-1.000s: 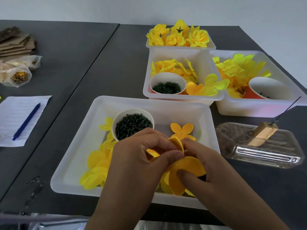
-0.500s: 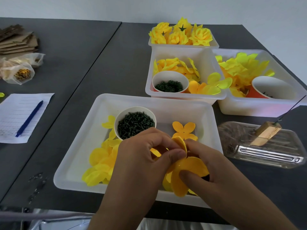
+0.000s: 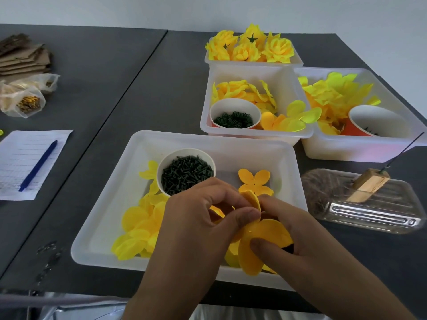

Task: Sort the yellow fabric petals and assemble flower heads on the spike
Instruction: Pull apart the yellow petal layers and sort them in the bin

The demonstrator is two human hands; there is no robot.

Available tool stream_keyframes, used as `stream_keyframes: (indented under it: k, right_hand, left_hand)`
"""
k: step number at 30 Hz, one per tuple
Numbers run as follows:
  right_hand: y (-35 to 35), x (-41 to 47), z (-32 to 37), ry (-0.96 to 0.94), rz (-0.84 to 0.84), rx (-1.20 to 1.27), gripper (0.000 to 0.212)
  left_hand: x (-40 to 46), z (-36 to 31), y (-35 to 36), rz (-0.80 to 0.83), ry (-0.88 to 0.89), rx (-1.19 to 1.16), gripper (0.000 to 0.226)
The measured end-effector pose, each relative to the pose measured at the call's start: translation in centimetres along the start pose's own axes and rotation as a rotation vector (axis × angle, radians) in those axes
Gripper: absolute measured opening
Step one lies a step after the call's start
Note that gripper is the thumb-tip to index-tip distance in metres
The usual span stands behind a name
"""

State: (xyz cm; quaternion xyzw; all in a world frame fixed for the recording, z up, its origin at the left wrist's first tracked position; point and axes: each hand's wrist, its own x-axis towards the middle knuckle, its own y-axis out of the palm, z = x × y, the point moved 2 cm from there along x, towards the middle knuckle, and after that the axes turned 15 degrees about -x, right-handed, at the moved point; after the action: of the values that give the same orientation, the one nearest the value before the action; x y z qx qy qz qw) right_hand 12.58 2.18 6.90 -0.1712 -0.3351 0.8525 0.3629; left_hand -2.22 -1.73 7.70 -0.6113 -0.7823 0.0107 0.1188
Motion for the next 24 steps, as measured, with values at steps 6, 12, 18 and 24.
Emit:
stream_keyframes:
  k: [6,12,18,24]
  right_hand:
    - [0.3,0.1,0.1,0.039,-0.029,0.000,0.016]
    - [1.1,0.3,0.9,0.067,-0.072,-0.002,0.020]
    - [0.4,0.2,0.3,0.063,0.043,0.154,0.019]
    - [-0.2,0.4,-0.7,0.079,-0.053,0.182,0.037]
  left_hand:
    - [-0.4,-0.1,0.4,-0.014,0.046,0.129,0.011]
    - [-0.8,-0.3,1.4,-0.080,0.158,0.331,0.004]
    - [-0.5,0.1,1.1,-0.046,0.171,0.327,0.005]
    - [-0.4,0.1,1.4,0.023,0.268,0.287,0.007]
